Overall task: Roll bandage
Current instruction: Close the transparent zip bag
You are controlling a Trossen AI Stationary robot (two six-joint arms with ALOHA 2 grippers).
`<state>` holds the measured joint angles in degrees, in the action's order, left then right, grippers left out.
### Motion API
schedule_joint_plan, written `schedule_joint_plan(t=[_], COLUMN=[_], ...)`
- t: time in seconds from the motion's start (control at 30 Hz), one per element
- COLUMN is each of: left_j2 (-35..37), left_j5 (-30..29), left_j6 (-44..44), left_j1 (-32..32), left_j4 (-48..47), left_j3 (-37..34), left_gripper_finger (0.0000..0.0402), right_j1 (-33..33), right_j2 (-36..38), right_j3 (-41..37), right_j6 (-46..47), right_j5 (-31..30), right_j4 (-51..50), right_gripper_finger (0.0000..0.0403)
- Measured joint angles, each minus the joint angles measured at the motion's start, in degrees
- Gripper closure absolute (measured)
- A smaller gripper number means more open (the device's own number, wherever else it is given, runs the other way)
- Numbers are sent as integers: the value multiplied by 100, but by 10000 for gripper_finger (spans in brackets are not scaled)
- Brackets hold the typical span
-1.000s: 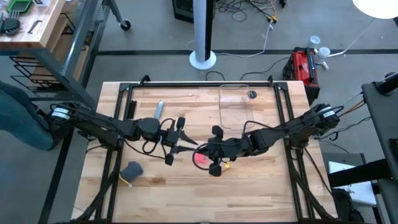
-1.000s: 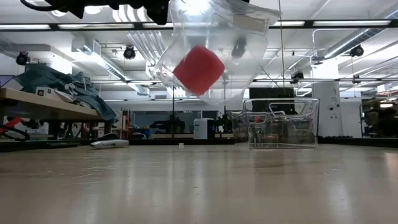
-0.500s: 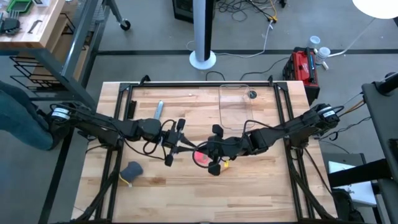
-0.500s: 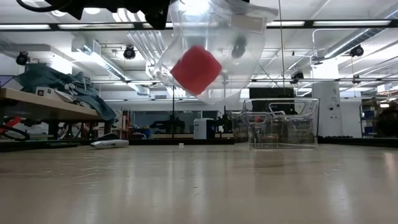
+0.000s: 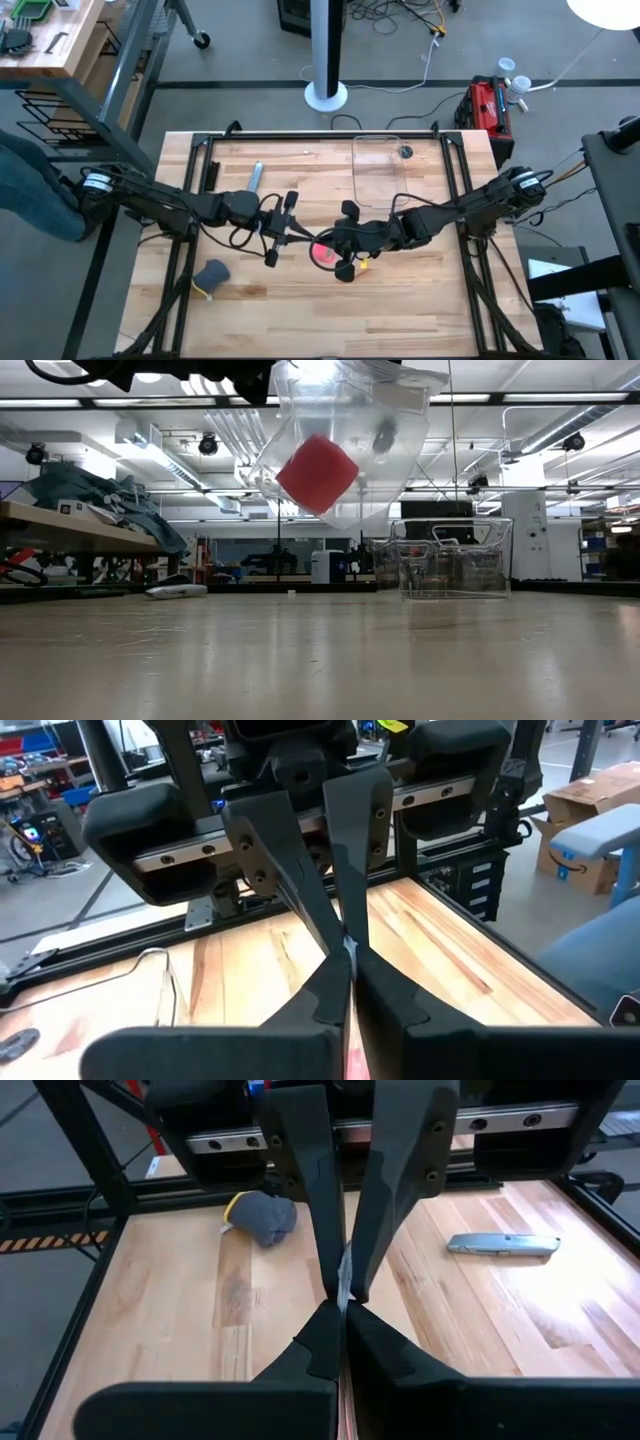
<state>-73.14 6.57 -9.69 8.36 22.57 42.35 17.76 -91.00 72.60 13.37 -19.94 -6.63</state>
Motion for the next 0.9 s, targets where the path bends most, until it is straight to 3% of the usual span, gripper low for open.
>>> schedule_joint_plan(t=[0.13,0.47,0.57,0.7,0.9], left_j2=[-6,-9,-9,-9,-9], left_j5=[17,321,342,342,345], left_j6=[-118,-233,-291,-290,-291], left_j1=[2,11,17,17,17], left_j4=[38,6,4,-16,-57], left_j3=[-7,-7,-7,-7,-7], left_gripper_finger=[400,401,401,401,401], right_j1=[-2,0,-2,-2,-4], right_j2=[2,2,2,2,7], right_j3=[0,0,0,0,0], right_j6=[-61,-17,212,19,227], right_j5=[154,198,200,350,387], right_j4=[-23,-182,-196,-216,-412], right_gripper_finger=[396,313,326,391,338])
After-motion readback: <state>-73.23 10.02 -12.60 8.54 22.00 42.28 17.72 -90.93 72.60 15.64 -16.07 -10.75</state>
